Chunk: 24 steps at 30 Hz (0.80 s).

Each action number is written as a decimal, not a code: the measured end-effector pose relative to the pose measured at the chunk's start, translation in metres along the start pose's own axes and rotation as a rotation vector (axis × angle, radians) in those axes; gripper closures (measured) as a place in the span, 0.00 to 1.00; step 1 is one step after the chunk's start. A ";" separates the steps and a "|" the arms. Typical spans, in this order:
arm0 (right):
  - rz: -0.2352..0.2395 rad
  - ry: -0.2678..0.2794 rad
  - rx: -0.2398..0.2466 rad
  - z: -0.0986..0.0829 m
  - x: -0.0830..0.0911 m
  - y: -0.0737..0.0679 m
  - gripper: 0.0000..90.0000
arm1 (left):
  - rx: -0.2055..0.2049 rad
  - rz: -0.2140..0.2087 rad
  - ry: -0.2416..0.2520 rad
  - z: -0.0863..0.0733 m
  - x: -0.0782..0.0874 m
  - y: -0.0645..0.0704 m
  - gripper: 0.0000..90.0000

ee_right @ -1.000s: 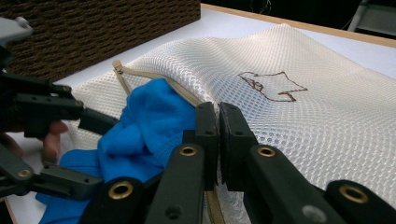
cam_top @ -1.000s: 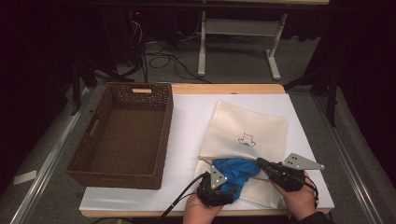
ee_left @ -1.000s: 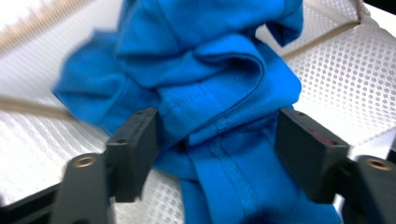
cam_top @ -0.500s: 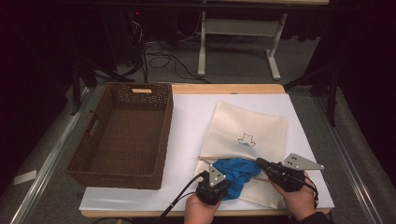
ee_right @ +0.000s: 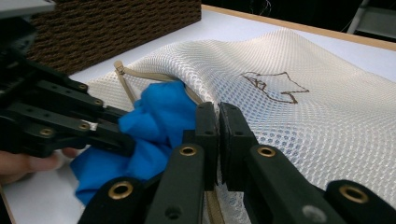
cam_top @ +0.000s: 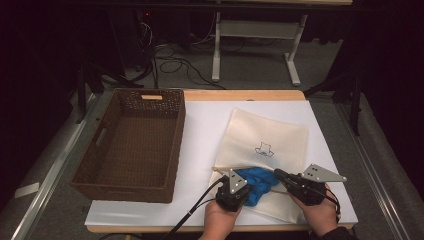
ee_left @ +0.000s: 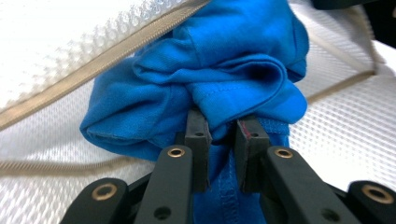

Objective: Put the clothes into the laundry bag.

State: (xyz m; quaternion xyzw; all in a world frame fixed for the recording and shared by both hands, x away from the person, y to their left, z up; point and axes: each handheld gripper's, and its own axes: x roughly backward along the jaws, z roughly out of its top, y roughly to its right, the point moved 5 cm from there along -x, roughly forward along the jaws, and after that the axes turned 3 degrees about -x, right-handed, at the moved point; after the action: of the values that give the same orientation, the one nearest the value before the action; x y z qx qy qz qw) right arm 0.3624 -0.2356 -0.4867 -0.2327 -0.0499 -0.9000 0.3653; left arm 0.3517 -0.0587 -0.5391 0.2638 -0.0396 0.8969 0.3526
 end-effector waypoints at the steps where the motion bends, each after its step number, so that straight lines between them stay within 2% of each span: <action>1: 0.000 -0.001 -0.002 0.000 0.000 0.000 0.98 | 0.007 0.006 0.002 0.001 -0.002 -0.001 0.87; 9: 0.003 0.001 0.000 0.001 0.000 0.000 0.98 | 0.025 0.041 0.013 0.012 -0.019 -0.002 0.84; 11: 0.004 0.002 0.001 0.001 0.000 0.000 0.98 | 0.034 0.034 0.016 0.012 -0.019 -0.002 0.74; 12: 0.004 0.002 0.001 0.001 0.000 0.000 0.98 | 0.035 0.021 0.020 0.011 -0.018 -0.002 0.74; 13: 0.008 0.003 0.002 0.001 0.001 -0.001 0.98 | 0.036 0.011 0.025 0.010 -0.015 -0.002 0.61; 14: 0.008 0.003 0.002 0.001 0.001 -0.001 0.98 | 0.037 0.007 0.023 0.010 -0.013 -0.003 0.61; 17: 0.008 0.001 0.007 0.001 0.000 -0.001 0.98 | 0.041 -0.002 0.029 0.006 0.002 -0.005 0.44; 20: 0.008 0.001 0.007 0.001 0.000 -0.001 0.98 | 0.023 -0.011 0.031 0.004 0.010 -0.003 0.40; 21: 0.008 0.000 0.009 0.001 0.001 -0.002 0.98 | 0.007 -0.032 0.005 0.000 0.014 0.001 0.38; 22: 0.008 0.000 0.009 0.001 0.001 -0.002 0.98 | 0.007 -0.032 0.005 0.000 0.014 0.001 0.36; 23: 0.006 -0.002 0.007 0.000 0.001 -0.002 0.98 | -0.023 -0.049 -0.057 -0.009 0.011 0.008 0.35; 24: 0.006 -0.004 0.004 0.000 0.001 -0.002 0.98 | -0.023 -0.049 -0.057 -0.009 0.011 0.008 0.35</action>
State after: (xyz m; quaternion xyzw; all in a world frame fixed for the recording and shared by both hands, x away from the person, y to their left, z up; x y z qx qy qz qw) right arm 0.3604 -0.2342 -0.4859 -0.2337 -0.0517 -0.8983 0.3685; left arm 0.3358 -0.0556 -0.5400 0.2861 -0.0533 0.8796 0.3764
